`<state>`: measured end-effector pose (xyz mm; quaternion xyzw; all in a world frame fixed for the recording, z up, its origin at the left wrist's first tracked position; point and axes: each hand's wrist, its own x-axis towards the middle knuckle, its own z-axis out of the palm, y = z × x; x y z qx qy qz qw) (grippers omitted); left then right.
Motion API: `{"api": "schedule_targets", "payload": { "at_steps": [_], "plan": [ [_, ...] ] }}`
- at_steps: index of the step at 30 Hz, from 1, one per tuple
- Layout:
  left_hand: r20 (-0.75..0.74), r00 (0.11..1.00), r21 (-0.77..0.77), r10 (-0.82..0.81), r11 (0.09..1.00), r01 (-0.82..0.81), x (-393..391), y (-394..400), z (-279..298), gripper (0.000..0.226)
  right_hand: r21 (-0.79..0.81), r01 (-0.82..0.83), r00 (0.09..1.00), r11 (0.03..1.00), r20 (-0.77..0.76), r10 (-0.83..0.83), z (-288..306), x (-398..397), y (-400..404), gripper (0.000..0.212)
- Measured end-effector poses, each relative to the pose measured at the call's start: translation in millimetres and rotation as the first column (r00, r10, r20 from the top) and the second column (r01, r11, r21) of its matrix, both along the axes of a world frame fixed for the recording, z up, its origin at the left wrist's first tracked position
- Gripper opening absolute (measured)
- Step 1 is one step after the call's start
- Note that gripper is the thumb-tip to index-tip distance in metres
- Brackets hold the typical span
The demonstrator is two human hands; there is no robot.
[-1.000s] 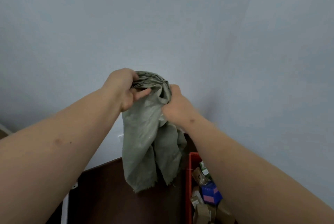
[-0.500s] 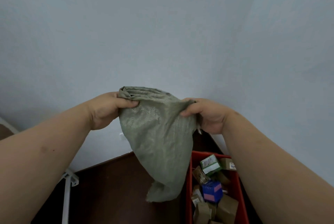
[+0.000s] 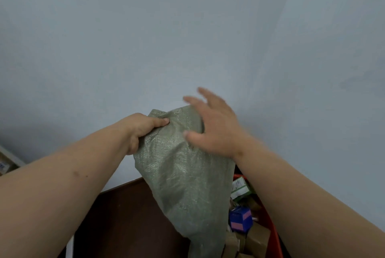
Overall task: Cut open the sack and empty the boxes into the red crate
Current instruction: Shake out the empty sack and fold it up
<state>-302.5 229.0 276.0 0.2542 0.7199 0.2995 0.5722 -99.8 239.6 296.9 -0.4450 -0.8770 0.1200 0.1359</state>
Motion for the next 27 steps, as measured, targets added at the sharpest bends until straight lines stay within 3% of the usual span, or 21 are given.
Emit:
{"api": "schedule_targets", "payload": {
  "at_steps": [2, 3, 6, 8, 10, 12, 14, 18, 21, 24, 27],
  "plan": [
    [0.004, 1.0, -0.046, -0.027, 0.999, 0.027, 3.6, 1.5, 1.6, 0.045, -0.187, -0.043, 0.973, 0.981, 0.216, 0.084, -8.1, -4.7, -1.4, 0.102],
    [0.001, 0.999, -0.064, -0.042, 0.997, 0.042, 5.4, 1.2, 1.9, 0.044, -0.322, -0.01, 0.964, 0.947, 0.248, 0.094, -12.8, -4.5, -0.8, 0.106],
    [-0.104, 0.986, -0.022, -0.132, 0.991, 0.13, 10.1, 2.5, -4.8, 0.056, -0.619, 0.021, 0.994, 0.785, 0.094, 0.048, -26.4, -0.5, 0.3, 0.08],
    [-0.256, 0.938, 0.035, -0.233, 0.968, 0.25, 12.8, 3.5, -8.6, 0.074, -0.654, 0.022, 0.998, 0.756, 0.06, 0.023, -31.4, 1.4, 1.5, 0.055],
    [-0.308, 0.866, 0.045, -0.395, 0.903, 0.428, 9.0, 2.7, -7.9, 0.085, -0.7, 0.032, 0.999, 0.714, 0.01, -0.034, -35.1, 5.5, 4.5, 0.042],
    [-0.174, 0.803, 0.022, -0.57, 0.813, 0.582, 0.4, 0.4, -7.2, 0.093, -0.783, 0.03, 0.991, 0.622, -0.059, -0.123, -35.4, 12.3, 8.3, 0.038],
    [-0.04, 0.768, 0.051, -0.639, 0.766, 0.64, -6.1, -3.6, -10.2, 0.082, -0.859, 0.001, 0.977, 0.512, -0.107, -0.182, -34.3, 19.1, 10.6, 0.038],
    [0.088, 0.761, 0.12, -0.643, 0.765, 0.632, -13.4, -3.2, -18.1, 0.074, -0.926, -0.055, 0.96, 0.374, -0.152, -0.233, -40.2, 27.1, 11.5, 0.035],
    [0.147, 0.723, 0.129, -0.675, 0.738, 0.662, -15.5, -4.8, -17.2, 0.062, -0.945, -0.082, 0.939, 0.317, -0.18, -0.293, -45.6, 33.3, 12.1, 0.018],
    [0.202, 0.77, 0.17, -0.606, 0.796, 0.582, -17.4, -5.2, -18.7, 0.054, -0.953, -0.076, 0.915, 0.293, -0.184, -0.36, -45.8, 37.0, 13.9, 0.022],
    [0.128, 0.872, 0.158, -0.473, 0.877, 0.453, -19.3, -2.9, -26.2, 0.083, -0.953, -0.082, 0.908, 0.29, -0.192, -0.372, -42.4, 37.8, 17.4, 0.03]
  ]
}}
